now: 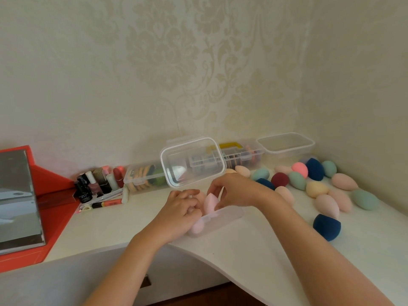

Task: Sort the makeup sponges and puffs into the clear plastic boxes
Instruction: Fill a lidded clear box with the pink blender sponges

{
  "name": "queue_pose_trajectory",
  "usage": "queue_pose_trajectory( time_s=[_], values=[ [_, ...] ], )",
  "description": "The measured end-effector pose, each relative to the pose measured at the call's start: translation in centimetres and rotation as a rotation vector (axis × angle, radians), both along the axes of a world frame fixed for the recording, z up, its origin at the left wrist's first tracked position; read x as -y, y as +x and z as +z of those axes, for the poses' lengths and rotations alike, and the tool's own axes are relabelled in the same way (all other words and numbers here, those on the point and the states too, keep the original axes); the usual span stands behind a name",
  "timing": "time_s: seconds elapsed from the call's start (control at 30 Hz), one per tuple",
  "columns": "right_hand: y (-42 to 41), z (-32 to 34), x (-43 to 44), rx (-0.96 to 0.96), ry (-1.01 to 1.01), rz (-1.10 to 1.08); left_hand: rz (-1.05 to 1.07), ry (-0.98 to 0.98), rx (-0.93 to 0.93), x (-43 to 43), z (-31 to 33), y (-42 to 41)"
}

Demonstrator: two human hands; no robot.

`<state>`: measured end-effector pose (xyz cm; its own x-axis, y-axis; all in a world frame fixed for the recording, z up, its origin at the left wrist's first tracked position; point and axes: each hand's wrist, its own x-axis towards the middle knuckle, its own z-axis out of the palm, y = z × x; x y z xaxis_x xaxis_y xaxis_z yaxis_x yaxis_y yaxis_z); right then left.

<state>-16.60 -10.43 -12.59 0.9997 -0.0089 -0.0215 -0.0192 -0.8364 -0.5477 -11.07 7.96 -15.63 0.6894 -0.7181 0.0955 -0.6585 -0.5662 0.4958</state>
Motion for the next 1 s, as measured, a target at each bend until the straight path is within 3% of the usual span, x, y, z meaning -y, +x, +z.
queue_pose_trajectory(
  time_s=[0.3,0.47,0.57,0.73,0.8,0.9,1.0],
  values=[
    [1.2,0.0,-2.3,0.016,-0.185,-0.008,-0.025,0.000,-0.025,0.1,0.6,-0.3],
    [1.6,-0.1,-3.0,-0.001,-0.170,-0.038,-0.058,-0.068,-0.068,-0.3,0.4,-0.2],
    [1.4,0.3,-2.4,-0.027,-0.084,-0.035,-0.071,-0.052,-0.052,-0.3,0.2,0.1],
    [0.5,0.7,-0.8,-0.057,0.297,-0.101,-0.045,-0.012,-0.043,0.1,0.5,0.0],
    [0.2,1.1,0.1,0.064,0.262,-0.207,-0.032,-0.023,-0.056,0.2,0.5,-0.1],
    [-0.7,2.3,2.5,0.245,0.037,-0.384,-0.032,-0.031,-0.060,0.3,0.6,-0.2],
    [-2.5,2.8,6.2,0.123,-0.035,-0.554,-0.033,-0.032,-0.056,0.3,0.5,-0.3]
  ],
)
